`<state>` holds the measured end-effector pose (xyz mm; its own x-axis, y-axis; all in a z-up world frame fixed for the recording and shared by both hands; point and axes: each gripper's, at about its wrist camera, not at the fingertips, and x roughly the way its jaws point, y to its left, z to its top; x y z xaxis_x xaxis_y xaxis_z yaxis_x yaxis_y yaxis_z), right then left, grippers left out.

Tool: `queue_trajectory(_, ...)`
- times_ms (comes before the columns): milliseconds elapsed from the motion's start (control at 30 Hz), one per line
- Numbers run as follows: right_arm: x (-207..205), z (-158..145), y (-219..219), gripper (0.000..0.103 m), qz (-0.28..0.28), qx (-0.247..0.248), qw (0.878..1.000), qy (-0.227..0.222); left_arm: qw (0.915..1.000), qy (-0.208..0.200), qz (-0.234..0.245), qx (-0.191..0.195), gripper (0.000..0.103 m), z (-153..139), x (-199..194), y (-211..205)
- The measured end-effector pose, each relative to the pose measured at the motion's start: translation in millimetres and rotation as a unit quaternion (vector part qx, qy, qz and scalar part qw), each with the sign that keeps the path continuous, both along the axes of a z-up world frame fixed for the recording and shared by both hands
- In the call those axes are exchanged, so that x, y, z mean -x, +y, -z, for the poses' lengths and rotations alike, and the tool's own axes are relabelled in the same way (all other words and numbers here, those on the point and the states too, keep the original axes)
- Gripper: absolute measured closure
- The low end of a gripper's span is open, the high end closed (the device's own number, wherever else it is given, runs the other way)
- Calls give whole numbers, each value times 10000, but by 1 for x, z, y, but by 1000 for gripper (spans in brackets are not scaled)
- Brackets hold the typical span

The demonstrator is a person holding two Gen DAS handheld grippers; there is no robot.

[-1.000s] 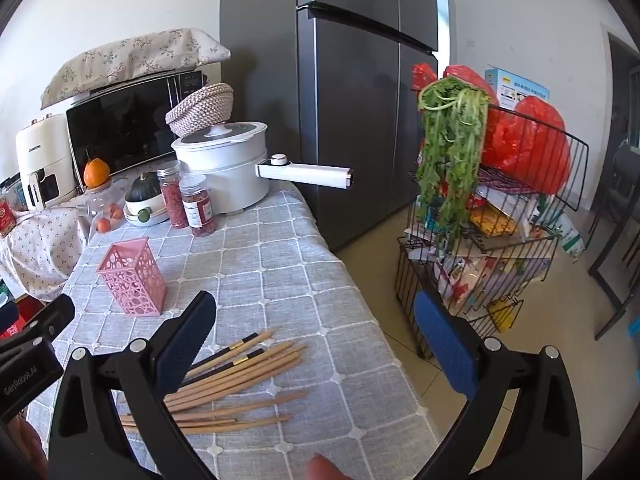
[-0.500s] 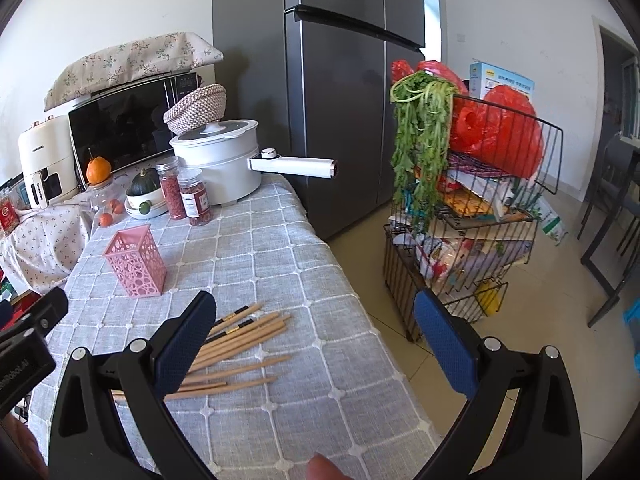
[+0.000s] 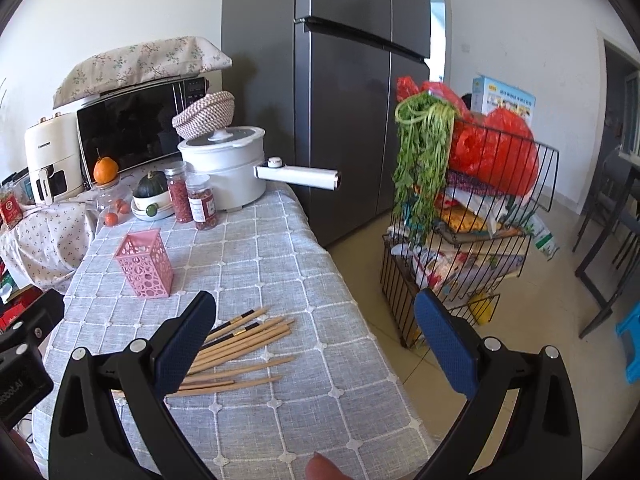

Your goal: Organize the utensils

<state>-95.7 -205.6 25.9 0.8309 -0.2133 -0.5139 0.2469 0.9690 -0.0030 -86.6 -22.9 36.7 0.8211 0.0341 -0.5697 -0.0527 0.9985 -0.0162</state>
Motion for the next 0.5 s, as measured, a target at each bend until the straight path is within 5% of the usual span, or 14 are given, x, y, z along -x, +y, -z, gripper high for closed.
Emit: queue_trajectory(500, 9, -20, 12, 6, -21, 85, 9998, -156, 9997, -198, -147, 35, 7, -19, 10, 13)
